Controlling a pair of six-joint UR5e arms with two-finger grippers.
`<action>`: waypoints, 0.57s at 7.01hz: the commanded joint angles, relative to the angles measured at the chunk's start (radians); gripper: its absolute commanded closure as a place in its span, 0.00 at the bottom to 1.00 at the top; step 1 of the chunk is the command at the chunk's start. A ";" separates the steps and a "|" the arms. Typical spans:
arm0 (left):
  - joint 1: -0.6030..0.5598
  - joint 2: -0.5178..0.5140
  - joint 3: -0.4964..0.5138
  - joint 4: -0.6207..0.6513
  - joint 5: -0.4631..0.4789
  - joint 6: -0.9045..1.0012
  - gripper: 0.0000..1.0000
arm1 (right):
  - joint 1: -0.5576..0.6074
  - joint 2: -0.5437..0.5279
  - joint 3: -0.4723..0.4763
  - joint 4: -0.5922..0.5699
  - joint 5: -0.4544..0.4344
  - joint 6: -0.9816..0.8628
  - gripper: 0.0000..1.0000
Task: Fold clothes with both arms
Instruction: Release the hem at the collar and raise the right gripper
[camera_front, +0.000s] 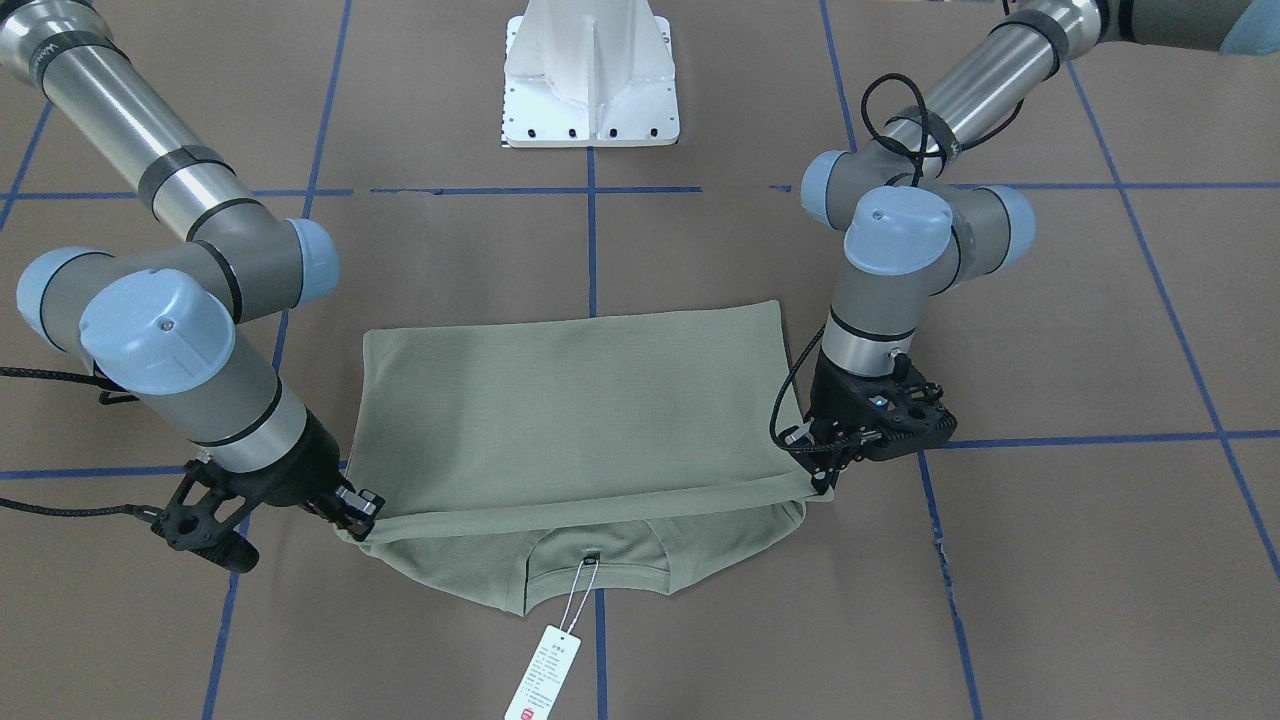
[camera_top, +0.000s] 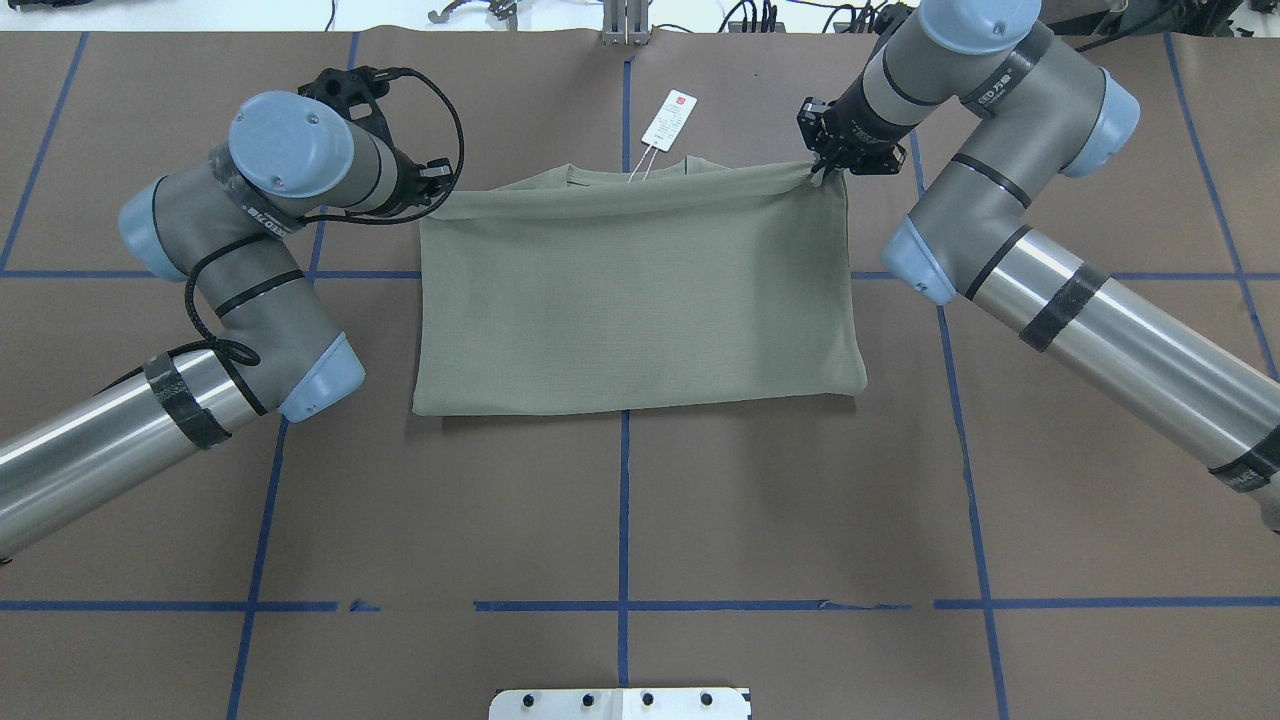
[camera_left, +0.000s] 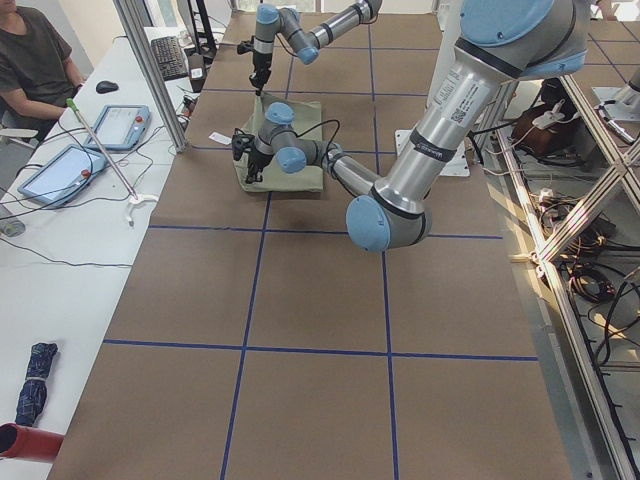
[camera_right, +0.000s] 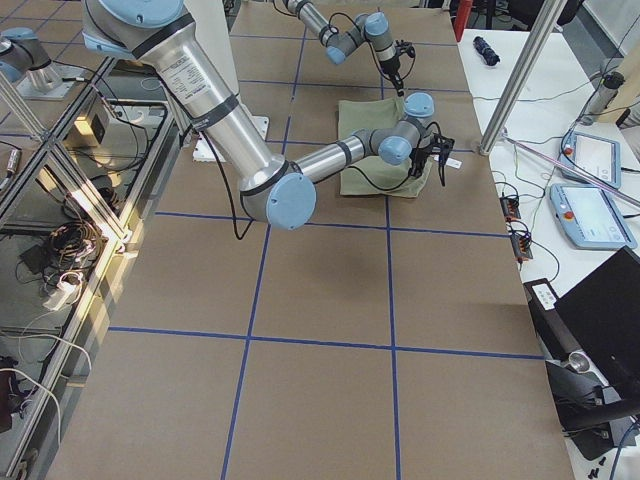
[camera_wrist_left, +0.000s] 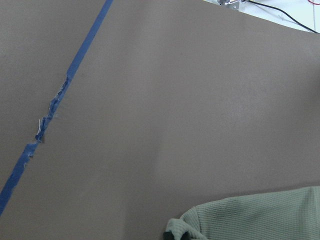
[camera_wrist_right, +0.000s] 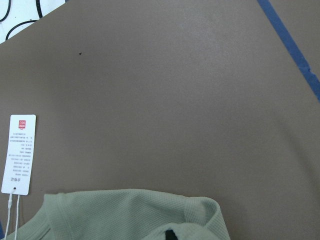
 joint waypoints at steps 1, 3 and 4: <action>-0.001 -0.009 0.005 -0.001 0.002 0.001 1.00 | 0.000 0.007 -0.007 0.001 0.000 0.001 1.00; -0.010 -0.010 0.007 -0.001 0.000 0.004 1.00 | -0.006 0.012 -0.007 0.001 0.000 0.001 1.00; -0.010 -0.012 0.005 -0.001 0.000 0.006 1.00 | -0.013 0.013 -0.007 0.001 0.000 0.000 1.00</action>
